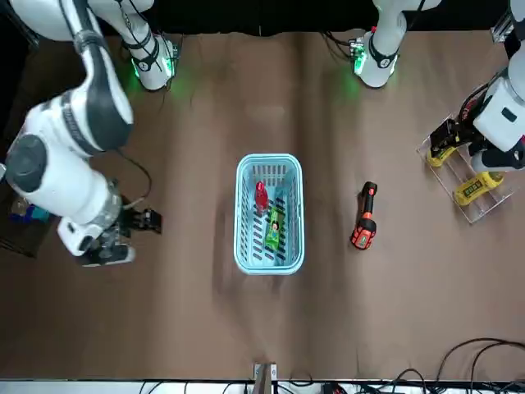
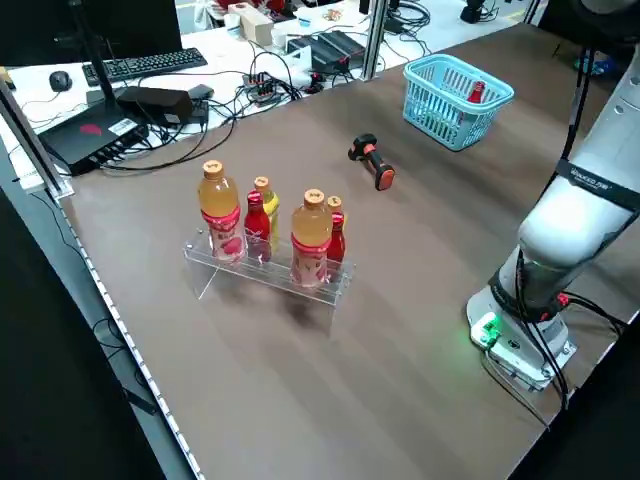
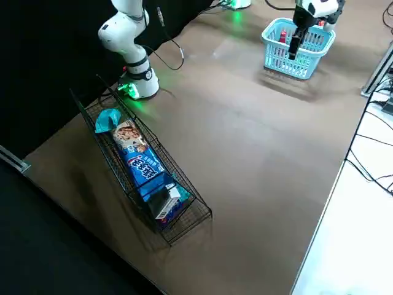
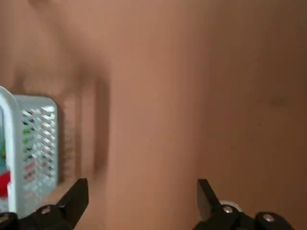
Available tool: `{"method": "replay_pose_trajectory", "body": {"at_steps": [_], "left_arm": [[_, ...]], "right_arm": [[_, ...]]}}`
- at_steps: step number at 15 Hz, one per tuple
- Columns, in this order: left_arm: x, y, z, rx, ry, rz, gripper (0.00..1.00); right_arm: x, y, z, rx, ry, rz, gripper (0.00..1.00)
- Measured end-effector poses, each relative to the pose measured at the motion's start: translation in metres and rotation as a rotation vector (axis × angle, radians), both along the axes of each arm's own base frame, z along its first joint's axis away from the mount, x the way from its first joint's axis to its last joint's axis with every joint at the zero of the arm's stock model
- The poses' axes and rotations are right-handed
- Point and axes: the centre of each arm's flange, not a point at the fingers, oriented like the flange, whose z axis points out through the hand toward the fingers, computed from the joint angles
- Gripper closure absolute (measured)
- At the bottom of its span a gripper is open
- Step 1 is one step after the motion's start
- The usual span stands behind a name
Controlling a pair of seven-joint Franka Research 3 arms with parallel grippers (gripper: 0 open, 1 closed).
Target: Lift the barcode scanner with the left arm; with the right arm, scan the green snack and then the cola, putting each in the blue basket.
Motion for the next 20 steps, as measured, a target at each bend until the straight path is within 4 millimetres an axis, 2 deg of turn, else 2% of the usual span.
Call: {"method": "replay_pose_trajectory", "body": {"at_steps": [1,2,4,6,8,13,16,20], "left_arm": [[-0.001,-0.001,0.002,0.000,-0.004,-0.002,0.00],[-0.003,-0.004,0.004,0.000,-0.008,-0.008,0.00],[-0.003,-0.006,0.004,0.000,-0.007,-0.010,0.00],[-0.003,-0.006,0.004,0.000,-0.007,-0.010,0.00],[-0.003,-0.007,0.004,0.000,-0.007,-0.012,0.00],[-0.003,-0.007,0.004,-0.001,-0.008,-0.013,0.00],[-0.003,-0.008,0.004,-0.001,-0.007,-0.015,0.00],[-0.004,-0.011,0.004,-0.001,-0.007,-0.020,0.00]], "right_arm": [[-0.001,-0.016,0.005,-0.007,0.018,0.005,0.00],[-0.010,-0.042,0.024,-0.020,0.046,0.004,0.00],[-0.021,-0.053,0.043,-0.032,0.068,-0.002,0.00],[-0.030,-0.055,0.056,-0.039,0.071,-0.003,0.00],[-0.037,-0.059,0.064,-0.046,0.071,-0.009,0.00],[-0.064,-0.086,0.076,-0.083,0.065,-0.031,0.00],[-0.086,-0.111,0.083,-0.103,0.055,0.029,0.00],[-0.106,-0.148,0.100,-0.112,0.042,0.033,0.00]]}}
